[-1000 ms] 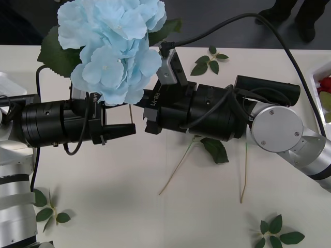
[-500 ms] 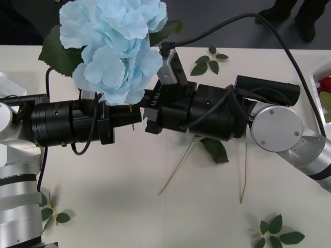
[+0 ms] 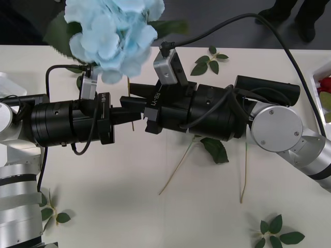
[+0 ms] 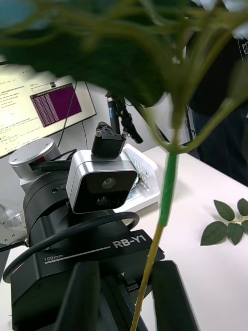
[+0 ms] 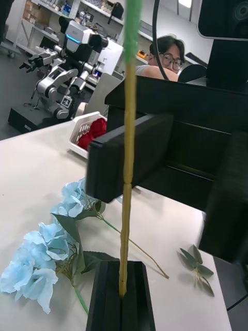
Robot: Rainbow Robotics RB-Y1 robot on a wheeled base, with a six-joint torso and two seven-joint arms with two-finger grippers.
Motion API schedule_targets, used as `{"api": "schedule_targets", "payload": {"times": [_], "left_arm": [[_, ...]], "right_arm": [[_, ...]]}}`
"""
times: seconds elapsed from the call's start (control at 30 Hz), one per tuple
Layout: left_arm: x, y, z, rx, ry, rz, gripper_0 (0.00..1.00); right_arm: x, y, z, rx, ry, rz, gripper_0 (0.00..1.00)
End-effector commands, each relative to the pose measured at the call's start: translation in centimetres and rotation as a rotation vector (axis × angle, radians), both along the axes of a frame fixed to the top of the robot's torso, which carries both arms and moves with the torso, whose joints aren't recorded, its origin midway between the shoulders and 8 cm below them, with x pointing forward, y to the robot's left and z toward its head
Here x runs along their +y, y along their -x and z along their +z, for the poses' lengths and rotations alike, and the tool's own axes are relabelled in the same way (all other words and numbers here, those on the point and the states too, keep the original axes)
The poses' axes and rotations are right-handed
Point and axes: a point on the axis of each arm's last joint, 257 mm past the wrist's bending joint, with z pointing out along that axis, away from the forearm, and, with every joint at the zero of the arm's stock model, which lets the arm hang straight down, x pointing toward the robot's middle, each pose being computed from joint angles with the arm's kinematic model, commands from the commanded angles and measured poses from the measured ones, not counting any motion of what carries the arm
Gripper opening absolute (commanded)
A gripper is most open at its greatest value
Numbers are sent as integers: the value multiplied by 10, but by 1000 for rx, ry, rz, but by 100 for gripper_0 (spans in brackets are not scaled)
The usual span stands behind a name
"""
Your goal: Put the red flowers into the right box and the blue flowers into the left box
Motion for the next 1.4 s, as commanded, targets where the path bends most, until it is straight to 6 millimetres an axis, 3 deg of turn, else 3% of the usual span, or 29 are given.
{"api": "schedule_targets", "payload": {"times": [0.03,0.2,0.37,0.5,0.53,0.6,0.67,0.77,0.97,1.4], "left_arm": [[2,-5,17,-120,-15,11,0],[6,-6,18,-120,-9,22,0],[23,-8,21,-109,8,49,0],[52,-11,20,-91,11,118,0],[60,-11,21,-86,16,140,0],[75,-12,19,-70,16,180,0],[91,-14,20,-63,17,229,0],[121,-14,19,-48,5,322,0],[191,-7,21,60,-21,531,0],[358,10,-13,302,-159,1060,0]], "right_arm": [[3,2,15,-59,-3,8,100],[3,2,15,-59,-3,8,100],[3,2,15,-59,-3,8,100],[3,2,15,-59,-3,8,100],[1,1,0,-23,3,-1,100],[2,3,-2,-12,-3,1,100],[0,1,9,-5,-46,-15,100],[-5,2,15,12,-76,-26,100],[-37,-4,26,80,-87,-45,100],[-134,-3,33,279,108,-12,100]]}}
